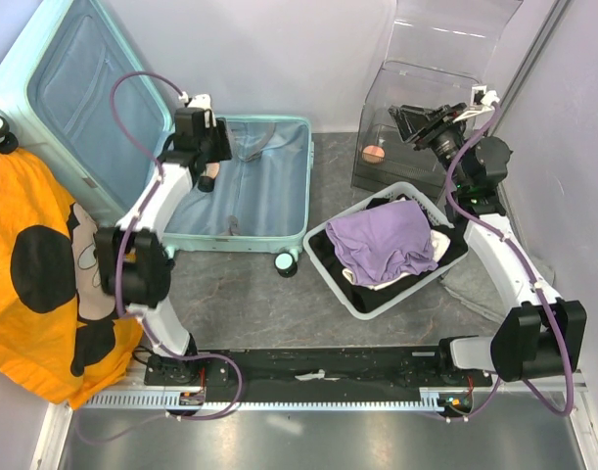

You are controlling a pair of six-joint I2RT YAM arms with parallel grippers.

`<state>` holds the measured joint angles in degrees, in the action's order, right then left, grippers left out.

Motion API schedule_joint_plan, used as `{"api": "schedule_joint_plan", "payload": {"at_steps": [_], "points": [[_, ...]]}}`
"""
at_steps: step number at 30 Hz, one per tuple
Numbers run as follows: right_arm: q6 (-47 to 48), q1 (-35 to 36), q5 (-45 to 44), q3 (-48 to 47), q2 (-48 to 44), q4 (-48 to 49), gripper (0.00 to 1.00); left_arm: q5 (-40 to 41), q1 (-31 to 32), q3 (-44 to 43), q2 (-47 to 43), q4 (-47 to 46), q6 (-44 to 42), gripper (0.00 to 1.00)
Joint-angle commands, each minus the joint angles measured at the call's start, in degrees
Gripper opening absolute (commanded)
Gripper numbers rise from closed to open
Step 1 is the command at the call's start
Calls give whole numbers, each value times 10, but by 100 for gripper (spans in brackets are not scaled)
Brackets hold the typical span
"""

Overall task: Open, take out, and arrange the luggage
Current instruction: Place the personal item in the storage box, then pick up the personal item from the luggage.

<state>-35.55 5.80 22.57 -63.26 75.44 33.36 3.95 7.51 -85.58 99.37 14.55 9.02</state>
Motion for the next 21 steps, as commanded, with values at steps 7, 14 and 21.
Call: {"api": "schedule_joint_plan", "payload": {"at_steps": [7, 14, 21], "points": [[-42, 24, 50, 6, -3, 101, 51, -28, -60, -282, 258, 127, -64, 47], [-31, 32, 49, -9, 8, 91, 50, -76, -66, -353, 347, 166, -71, 42], [-31, 42, 49, -21, 27, 90, 50, -94, -74, -353, 370, 174, -64, 39]]}}
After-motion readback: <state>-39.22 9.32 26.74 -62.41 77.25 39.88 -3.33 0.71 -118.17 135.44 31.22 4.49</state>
